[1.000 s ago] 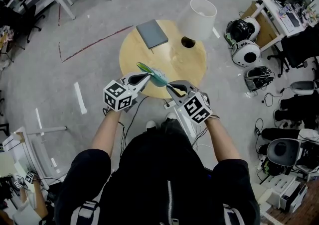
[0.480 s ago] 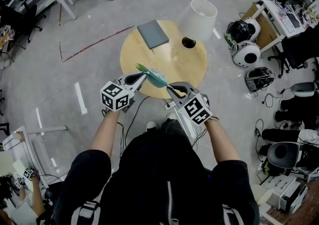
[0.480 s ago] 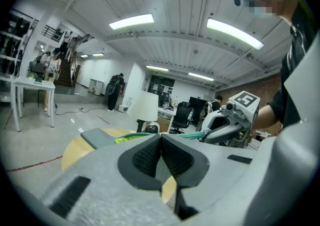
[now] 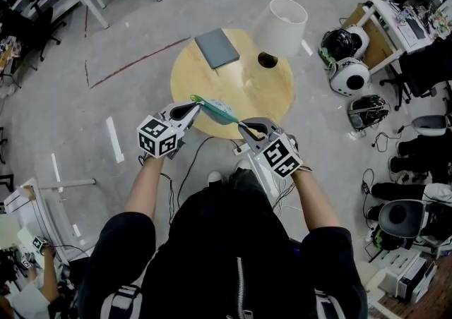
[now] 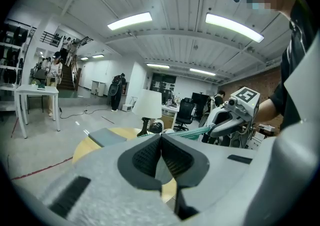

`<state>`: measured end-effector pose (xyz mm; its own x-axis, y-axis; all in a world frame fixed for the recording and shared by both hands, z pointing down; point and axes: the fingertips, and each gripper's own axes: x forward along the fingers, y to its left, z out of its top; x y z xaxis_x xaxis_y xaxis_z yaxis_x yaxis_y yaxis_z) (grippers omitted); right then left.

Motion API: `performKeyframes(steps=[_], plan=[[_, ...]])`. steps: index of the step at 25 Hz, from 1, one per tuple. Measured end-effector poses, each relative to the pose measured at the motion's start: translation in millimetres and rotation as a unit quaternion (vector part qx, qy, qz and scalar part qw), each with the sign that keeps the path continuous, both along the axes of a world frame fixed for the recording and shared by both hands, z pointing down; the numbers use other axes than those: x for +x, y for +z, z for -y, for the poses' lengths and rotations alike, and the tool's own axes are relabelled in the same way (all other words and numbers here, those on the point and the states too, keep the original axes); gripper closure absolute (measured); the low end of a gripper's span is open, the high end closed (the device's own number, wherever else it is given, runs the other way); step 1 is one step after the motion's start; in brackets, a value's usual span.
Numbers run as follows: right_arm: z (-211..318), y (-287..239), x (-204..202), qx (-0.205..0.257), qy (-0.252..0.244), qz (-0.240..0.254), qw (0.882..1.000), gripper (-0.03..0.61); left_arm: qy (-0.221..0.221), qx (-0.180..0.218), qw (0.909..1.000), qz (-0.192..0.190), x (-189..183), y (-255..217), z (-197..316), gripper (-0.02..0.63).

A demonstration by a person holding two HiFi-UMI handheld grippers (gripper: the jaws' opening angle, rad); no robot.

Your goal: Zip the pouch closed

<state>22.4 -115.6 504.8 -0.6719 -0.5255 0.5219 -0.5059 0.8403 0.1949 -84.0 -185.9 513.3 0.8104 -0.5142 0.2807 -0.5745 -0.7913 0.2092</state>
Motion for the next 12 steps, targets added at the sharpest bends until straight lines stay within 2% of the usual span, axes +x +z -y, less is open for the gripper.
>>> performKeyframes(steps=[4,8,12], plan=[[-4.6,0.7,-1.5,-0.008,0.001,0.008,1.000,0.565,-0.005,0.000,1.0000,0.002,-1.2,0.4,-1.6,0.606],[-6.3,2.0,3.0,-0.015,0.007,0.016,1.000,0.565,-0.038,-0.010,0.9992,-0.009,-20.5,1.5,7.3,0.607],[-6.6,2.1,5.4,-0.012,0.006,0.007,1.000,0.565,-0.032,-0.008,0.9994,0.006,-25.2,4.3,7.2,0.606]])
